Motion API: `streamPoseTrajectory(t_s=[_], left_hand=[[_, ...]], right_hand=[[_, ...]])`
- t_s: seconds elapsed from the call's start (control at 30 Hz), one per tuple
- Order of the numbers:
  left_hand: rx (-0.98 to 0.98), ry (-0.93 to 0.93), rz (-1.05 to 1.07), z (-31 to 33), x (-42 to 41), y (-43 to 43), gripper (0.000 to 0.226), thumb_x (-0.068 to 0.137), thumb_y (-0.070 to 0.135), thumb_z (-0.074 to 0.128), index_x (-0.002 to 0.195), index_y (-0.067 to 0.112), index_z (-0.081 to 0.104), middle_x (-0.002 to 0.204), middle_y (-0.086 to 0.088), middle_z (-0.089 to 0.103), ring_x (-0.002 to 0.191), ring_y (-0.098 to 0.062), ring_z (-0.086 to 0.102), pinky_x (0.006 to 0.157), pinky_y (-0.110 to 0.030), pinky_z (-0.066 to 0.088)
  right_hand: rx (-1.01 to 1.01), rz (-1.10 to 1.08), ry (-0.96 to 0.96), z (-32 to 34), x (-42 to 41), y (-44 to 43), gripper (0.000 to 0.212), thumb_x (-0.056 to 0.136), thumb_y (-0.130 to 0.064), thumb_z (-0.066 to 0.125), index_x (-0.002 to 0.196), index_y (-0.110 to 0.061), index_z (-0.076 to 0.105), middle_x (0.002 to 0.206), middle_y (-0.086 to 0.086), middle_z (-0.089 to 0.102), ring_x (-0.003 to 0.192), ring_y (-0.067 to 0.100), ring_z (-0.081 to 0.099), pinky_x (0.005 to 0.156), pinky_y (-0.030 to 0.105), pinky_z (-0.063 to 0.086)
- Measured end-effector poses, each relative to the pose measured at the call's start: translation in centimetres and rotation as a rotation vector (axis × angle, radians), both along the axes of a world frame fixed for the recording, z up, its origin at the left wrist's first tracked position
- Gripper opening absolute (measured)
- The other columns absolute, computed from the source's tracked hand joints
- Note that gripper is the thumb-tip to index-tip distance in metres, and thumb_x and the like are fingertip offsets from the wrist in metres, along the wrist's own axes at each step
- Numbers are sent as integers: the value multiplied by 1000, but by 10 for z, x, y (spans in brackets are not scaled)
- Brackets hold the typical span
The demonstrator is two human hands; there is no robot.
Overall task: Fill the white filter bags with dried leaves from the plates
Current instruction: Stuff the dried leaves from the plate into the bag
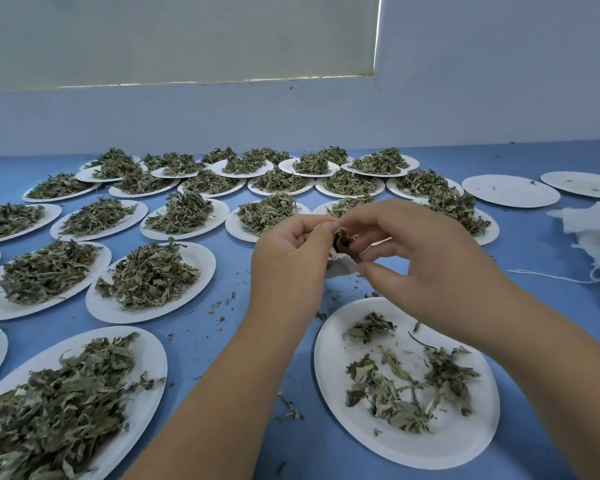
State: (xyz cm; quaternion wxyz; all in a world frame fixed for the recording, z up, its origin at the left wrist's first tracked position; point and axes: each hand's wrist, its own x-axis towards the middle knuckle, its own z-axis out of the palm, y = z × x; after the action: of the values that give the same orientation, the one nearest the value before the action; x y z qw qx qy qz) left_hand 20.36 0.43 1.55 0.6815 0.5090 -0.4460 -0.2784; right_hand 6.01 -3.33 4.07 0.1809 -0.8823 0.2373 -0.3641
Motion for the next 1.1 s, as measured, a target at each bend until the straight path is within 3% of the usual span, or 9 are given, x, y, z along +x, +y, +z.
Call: streamPoseTrajectory(t_s=[0.13, 0.2, 0.4, 0.6, 0.7, 0.77, 0.9, 1.03, 1.1], left_hand=[[-1, -31, 21, -2, -1, -2, 24, 92, 13, 59, 76, 24, 73, 55, 1, 52, 55, -36, 57, 60, -43, 58], [-1, -57, 21, -2, -3, -1, 20, 92, 14, 59, 80, 21, 73, 56, 4, 55, 60, -36, 60, 69, -53, 59], [8, -186, 40, -5, -4, -2, 24, 90, 17, 60, 73, 31, 71, 58, 6, 61, 54, -11, 55, 54, -28, 51], [11, -162, 26, -5, -5, -2, 20, 91, 15, 60, 78, 26, 71, 56, 10, 60, 50, -4, 50, 46, -16, 43], [11, -166, 25, -4, -6, -1, 19, 91, 14, 60, 79, 23, 72, 54, 11, 59, 46, -3, 48, 45, -15, 42], [8, -163, 21, -4, -6, 0, 19, 91, 12, 60, 80, 21, 72, 56, 8, 62, 48, -8, 54, 47, -21, 48], [3, -171, 23, -4, -6, 0, 19, 91, 13, 60, 80, 23, 72, 56, 10, 62, 51, -7, 55, 52, -26, 51], [3, -174, 32, -3, -6, 1, 18, 91, 13, 60, 81, 21, 72, 55, 10, 61, 47, -2, 48, 46, -17, 41], [5, -168, 45, -3, -5, 1, 21, 91, 14, 60, 77, 25, 72, 58, 6, 62, 51, -6, 51, 48, -21, 45]], right_hand=[[-47, -46, -33, 2, -1, 0, 40, 79, 9, 64, 98, -26, 65, 96, -12, 58, 89, 2, 62, 81, 12, 51], [-45, -66, -53, 3, -2, -1, 34, 79, 10, 65, 95, -21, 68, 94, -8, 59, 87, 2, 63, 80, 15, 52], [-64, -134, -41, 0, 2, 0, 26, 76, 4, 71, 84, -21, 69, 85, -12, 58, 77, 4, 61, 74, 21, 54], [-110, -220, -34, -2, -1, -3, 18, 77, -12, 77, 79, -29, 72, 71, -30, 55, 78, -16, 52, 70, -1, 35], [-185, -216, 61, 0, 0, -2, 12, 79, -14, 75, 80, -27, 75, 70, -24, 59, 79, 1, 54, 70, 13, 41], [-268, -194, 130, -1, 2, -1, 15, 77, -7, 74, 75, -22, 74, 67, -12, 63, 76, 19, 56, 64, 37, 48], [-333, -150, 218, -3, 2, -2, 16, 75, 2, 71, 71, -14, 72, 65, -1, 62, 72, 27, 52, 58, 46, 49], [-233, -121, 160, -1, -1, -5, 14, 79, -8, 73, 77, -21, 71, 75, -11, 62, 78, 7, 51, 73, 19, 41], [-117, -141, 65, 1, -3, -6, 15, 77, -16, 75, 75, -29, 67, 73, -20, 56, 72, -5, 49, 67, 7, 34]])
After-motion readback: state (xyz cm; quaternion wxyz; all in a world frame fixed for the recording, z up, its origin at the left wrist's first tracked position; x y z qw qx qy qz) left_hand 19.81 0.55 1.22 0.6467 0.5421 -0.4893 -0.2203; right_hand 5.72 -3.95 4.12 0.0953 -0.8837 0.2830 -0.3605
